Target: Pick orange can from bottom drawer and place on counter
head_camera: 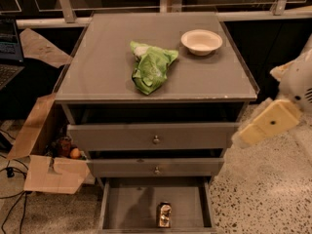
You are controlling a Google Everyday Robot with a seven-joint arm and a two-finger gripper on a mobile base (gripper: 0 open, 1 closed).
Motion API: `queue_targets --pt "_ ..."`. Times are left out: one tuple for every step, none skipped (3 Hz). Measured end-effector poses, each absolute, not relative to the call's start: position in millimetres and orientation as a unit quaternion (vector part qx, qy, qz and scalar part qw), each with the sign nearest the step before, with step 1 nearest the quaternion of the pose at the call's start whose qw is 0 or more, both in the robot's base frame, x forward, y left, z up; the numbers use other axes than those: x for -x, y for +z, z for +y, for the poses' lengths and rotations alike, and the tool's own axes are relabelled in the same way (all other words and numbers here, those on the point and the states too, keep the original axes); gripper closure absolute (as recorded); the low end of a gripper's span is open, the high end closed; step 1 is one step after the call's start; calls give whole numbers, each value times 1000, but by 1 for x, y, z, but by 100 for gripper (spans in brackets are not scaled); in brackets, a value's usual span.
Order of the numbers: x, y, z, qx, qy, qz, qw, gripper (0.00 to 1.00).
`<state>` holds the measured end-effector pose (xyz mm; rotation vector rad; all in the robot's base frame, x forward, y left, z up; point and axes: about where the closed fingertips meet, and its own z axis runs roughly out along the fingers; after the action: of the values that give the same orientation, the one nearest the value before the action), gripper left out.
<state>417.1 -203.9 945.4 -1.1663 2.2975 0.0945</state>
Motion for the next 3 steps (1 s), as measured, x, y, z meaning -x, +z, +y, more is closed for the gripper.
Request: queue_targets --pt "-429 928 -202 323 64 888 321 0" --pt "-461 913 -210 238 73 907 339 0" --pt "-498 887 -211 178 123 923 317 0"
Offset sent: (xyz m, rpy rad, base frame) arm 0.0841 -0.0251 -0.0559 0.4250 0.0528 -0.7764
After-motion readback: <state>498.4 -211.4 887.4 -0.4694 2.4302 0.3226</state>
